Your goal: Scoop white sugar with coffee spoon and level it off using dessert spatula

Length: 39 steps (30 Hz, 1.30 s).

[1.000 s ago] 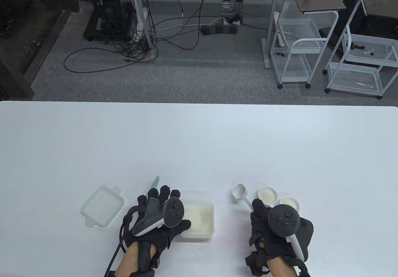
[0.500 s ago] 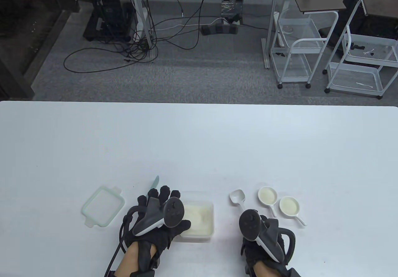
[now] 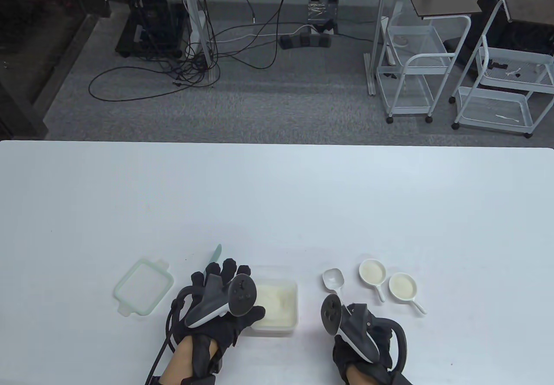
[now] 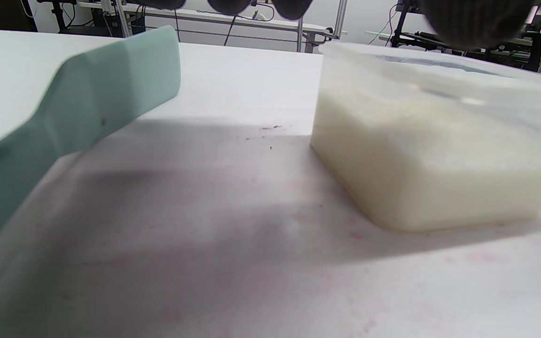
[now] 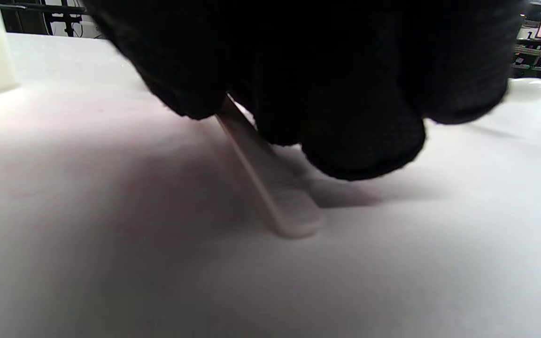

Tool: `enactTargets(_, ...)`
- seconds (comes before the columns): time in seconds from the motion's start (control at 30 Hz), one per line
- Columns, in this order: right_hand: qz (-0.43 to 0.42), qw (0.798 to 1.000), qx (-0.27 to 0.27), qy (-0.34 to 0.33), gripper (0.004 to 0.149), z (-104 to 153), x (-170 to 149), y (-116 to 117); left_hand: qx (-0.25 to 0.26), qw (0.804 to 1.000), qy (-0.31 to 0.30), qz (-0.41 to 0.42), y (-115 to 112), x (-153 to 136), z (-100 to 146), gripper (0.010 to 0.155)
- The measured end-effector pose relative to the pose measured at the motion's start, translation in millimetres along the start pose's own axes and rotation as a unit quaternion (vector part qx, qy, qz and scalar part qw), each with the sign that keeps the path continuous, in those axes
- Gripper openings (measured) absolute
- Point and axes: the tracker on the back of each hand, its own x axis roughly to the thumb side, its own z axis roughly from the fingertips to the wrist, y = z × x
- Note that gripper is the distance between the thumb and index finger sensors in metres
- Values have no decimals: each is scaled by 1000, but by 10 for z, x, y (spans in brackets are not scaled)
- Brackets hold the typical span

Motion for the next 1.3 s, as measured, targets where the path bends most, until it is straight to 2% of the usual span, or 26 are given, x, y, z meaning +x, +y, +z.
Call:
enactTargets(0.2, -20, 1000, 4, 2, 51, 5, -32, -37, 0, 1000, 1, 1, 2, -6, -1, 99)
enactTargets(0.3, -78, 997, -20, -5, 55, 51, -116, -176, 3, 1000, 1, 7, 14, -22, 3, 99)
enactTargets(0.37, -125, 991, -43, -18, 60, 93, -182, -274, 5, 1000, 1, 10, 23, -33, 7, 99)
enactTargets(0.4, -180, 981, -53, -46, 64, 124, -236, -341, 6, 1000, 1, 13, 30, -41, 10, 99)
enactTargets(0.5, -260, 960, -79, -68, 72, 170, -348, -457, 10, 1000, 1, 19, 49, -61, 20, 99)
enactTargets(0.6, -289, 949, -100, -76, 76, 195, -417, -525, 15, 1000, 2, 28, 76, -90, 31, 99)
enactTargets(0.7, -302, 945, -94, -83, 78, 199, -432, -524, 18, 999, 7, 42, 164, -172, 69, 100)
enactTargets(0.83, -291, 950, -75, -90, 80, 193, -385, -478, 51, 994, 40, 84, 330, -450, 163, 99)
enactTargets(1.0, -273, 954, -72, -99, 80, 216, -323, -468, 66, 985, 104, 120, 352, -896, 205, 100)
enactTargets(1.17, -280, 951, -78, -102, 78, 235, -333, -499, 63, 971, 193, 126, 210, -1392, 228, 103)
enactTargets(1.3, -279, 952, -78, -100, 79, 232, -333, -496, 17, 954, 259, 148, -37, -1701, 196, 114)
